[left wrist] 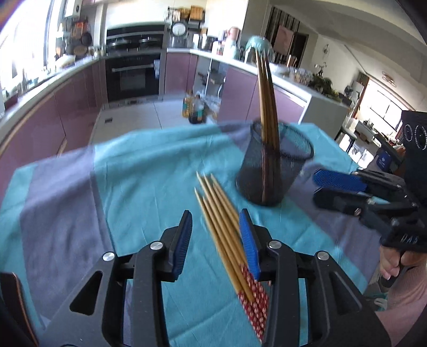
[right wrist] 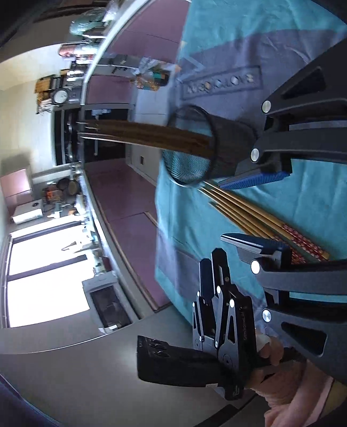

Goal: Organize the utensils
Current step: 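Move both open tools back over the remaining chopsticks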

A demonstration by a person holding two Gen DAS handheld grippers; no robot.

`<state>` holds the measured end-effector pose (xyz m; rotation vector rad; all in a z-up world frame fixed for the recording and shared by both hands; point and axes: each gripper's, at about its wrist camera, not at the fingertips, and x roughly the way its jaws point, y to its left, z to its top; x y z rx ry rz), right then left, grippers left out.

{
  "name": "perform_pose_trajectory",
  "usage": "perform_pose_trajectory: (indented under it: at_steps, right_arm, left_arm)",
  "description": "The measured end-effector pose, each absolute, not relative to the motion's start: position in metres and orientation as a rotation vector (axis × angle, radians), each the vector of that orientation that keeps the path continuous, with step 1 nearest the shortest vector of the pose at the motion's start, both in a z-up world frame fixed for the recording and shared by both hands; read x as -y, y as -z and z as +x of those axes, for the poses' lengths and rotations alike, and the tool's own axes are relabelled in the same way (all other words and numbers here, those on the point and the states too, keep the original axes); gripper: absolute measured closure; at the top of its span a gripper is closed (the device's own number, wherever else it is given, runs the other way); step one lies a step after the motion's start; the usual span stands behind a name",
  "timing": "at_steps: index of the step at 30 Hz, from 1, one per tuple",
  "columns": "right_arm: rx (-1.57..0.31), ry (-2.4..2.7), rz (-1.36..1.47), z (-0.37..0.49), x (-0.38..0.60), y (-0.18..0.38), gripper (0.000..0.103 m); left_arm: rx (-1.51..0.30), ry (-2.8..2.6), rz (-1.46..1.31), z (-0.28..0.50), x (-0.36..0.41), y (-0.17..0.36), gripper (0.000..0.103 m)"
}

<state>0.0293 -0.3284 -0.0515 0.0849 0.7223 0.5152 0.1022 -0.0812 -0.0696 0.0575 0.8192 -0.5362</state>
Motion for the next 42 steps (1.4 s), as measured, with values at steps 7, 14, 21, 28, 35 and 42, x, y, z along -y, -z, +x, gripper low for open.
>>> perform_pose_trajectory:
  at_steps: [7,14,21,28,35,42]
  right_arm:
    - [-0.846,-0.504,0.100,0.033,0.315,0.090,0.071]
    - [-0.874,-0.484,0.080,0.028,0.305,0.104,0.071]
    - [-0.886,-0.467,0.059,0.027,0.297,0.109,0.071]
    - [-0.893,-0.457,0.042,0.028,0.295,0.112,0.071]
    - [-0.897,-0.437,0.028,0.030,0.295,0.114,0.072]
    - [-0.909,-0.414,0.018,0.031,0.299,0.113,0.074]
  left_arm:
    - [-0.883,0.528,0.076,0.085,0.082,0.102,0.067]
    - [-0.908,0.521,0.089,0.079,0.084,0.112,0.067]
    - [-0.929,0.517,0.093,0.078,0.087,0.118,0.067]
    - [-0.933,0.505,0.112,0.079,0.090,0.121,0.066]
    - [-0.924,0.488,0.139,0.079,0.093,0.123,0.065]
    - [-0.937,0.470,0.142,0.085,0.094,0.125,0.066]
